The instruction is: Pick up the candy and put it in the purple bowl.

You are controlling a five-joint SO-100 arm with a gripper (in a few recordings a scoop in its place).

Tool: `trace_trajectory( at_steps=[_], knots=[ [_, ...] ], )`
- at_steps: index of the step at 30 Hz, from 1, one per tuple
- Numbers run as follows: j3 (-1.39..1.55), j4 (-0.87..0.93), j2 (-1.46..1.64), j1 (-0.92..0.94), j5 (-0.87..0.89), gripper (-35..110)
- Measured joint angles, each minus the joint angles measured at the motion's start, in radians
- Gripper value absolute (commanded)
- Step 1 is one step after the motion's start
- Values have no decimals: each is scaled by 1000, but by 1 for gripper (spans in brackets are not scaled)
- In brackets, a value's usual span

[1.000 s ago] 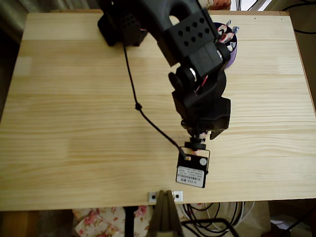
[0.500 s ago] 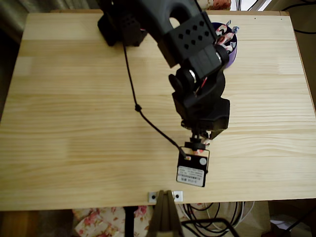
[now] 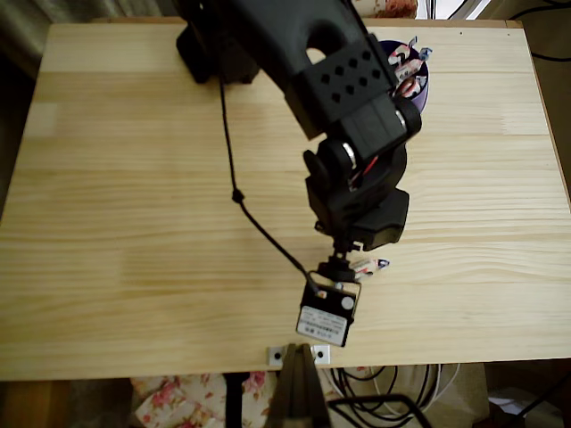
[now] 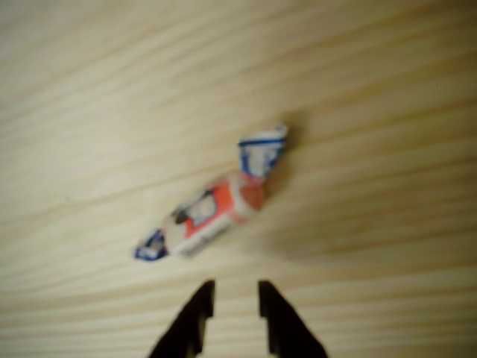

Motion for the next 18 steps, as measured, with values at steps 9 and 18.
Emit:
trace_trajectory(
  at_steps=[9, 18],
  knots=[
    [26, 11, 67, -2, 18, 9],
    [-206, 230, -69, 17, 178, 13]
  ],
)
